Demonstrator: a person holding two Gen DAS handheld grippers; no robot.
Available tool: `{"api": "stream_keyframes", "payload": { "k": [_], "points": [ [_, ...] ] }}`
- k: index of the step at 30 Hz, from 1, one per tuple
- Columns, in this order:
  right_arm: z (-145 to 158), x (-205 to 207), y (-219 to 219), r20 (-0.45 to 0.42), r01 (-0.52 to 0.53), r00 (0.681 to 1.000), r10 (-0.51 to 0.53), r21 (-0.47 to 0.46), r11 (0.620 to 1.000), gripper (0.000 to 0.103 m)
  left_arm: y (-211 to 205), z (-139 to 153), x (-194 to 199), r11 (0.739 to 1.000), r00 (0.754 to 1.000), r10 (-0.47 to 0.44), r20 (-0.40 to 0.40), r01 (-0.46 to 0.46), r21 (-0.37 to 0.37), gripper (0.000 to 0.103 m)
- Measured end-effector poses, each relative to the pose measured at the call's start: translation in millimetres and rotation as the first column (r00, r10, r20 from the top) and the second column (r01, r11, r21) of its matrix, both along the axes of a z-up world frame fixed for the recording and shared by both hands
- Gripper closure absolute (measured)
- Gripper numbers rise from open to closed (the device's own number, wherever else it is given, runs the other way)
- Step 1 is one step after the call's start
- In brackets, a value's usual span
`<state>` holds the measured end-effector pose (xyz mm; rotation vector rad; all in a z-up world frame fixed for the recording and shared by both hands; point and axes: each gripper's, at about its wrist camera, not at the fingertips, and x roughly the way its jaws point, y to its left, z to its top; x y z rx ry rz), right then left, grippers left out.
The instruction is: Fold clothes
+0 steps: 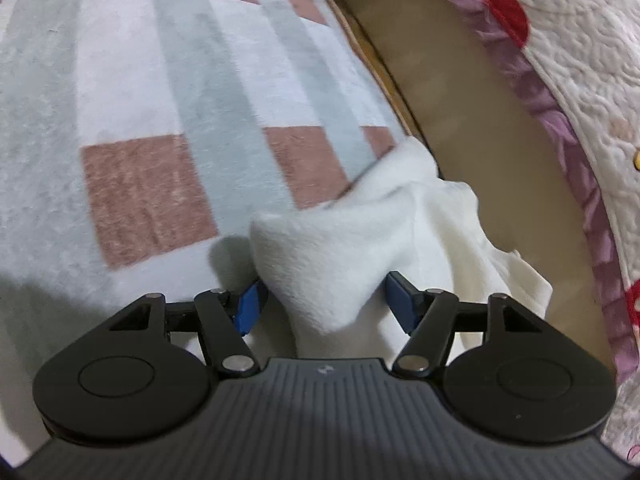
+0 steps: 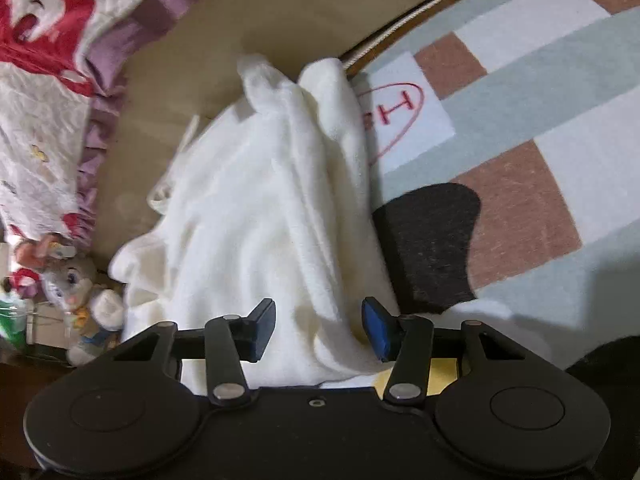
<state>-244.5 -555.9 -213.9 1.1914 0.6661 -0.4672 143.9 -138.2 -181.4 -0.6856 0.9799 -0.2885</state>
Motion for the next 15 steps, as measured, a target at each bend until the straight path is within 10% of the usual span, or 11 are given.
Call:
{"api": "stream_keyframes", "payload": {
  "k": [7,11,15],
  "points": [
    [-24,9,-18,0.024,0.029,0.999,-0.032,0.096,0.995,0.044,-22,-3,11,0.977,0.976,-0.194,0.102,0.183,0.104,0.026],
    [-36,17,-33,0.115,0.047,0.991,-0.067,0.162,0.986,0.042,-32,-6,16,0.988,0.978,-0.145,0.150,0.135,0.074,0.012],
    [-37,34,-39,0.157,0.019,0.987,-0.038,0.120,0.993,0.040,-41,-7,21,0.992,0.980,-0.103,0.167,0.089,0.092,0.031]
  ]
}}
